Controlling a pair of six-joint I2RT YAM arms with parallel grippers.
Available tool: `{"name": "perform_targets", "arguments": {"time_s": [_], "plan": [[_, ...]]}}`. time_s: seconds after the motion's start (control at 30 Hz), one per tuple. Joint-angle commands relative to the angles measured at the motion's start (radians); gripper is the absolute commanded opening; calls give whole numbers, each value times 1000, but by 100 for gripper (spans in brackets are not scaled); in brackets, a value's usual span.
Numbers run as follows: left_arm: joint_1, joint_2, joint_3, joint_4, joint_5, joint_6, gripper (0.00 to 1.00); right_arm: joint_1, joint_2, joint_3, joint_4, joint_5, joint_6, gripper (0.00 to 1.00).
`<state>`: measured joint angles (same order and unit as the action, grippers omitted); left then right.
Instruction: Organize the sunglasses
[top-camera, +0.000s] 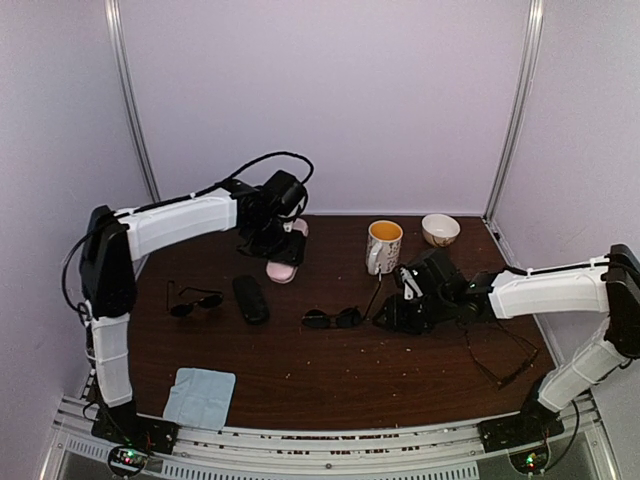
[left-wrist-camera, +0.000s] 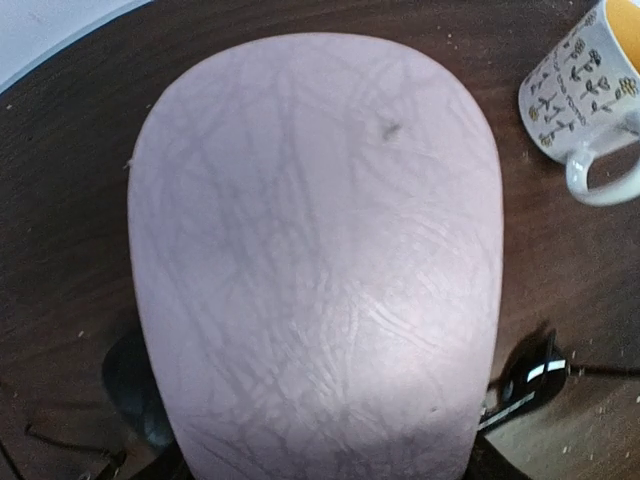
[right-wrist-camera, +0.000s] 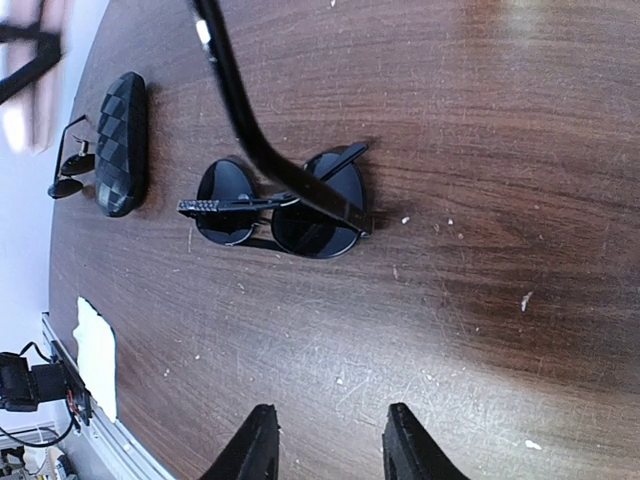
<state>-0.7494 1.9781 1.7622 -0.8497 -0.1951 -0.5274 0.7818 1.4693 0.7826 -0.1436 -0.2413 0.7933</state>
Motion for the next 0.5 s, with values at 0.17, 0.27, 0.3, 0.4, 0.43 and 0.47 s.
{"name": "perform_targets", "arguments": {"time_s": [0.17,0.27,0.3,0.4,0.43,0.47], "plan": [[14,361,365,18,72,-93,52,-11,-139,-43,-71,89,-21,37],[15,410,393,23,79,-103,55,-14,-151,-36,-111,108,-44,38],[14,421,392,31,87,-102,56,-15,-153,-34,-118,116,-51,38],[15,435,365,58,107,-103,60,-16,-149,-28,-128,127,-59,37],[14,434,356,68,111,-104,61,-16,-146,-25,-128,127,-60,37],[14,432,352,73,113,-102,64,-16,-143,-22,-130,129,-60,37]]}}
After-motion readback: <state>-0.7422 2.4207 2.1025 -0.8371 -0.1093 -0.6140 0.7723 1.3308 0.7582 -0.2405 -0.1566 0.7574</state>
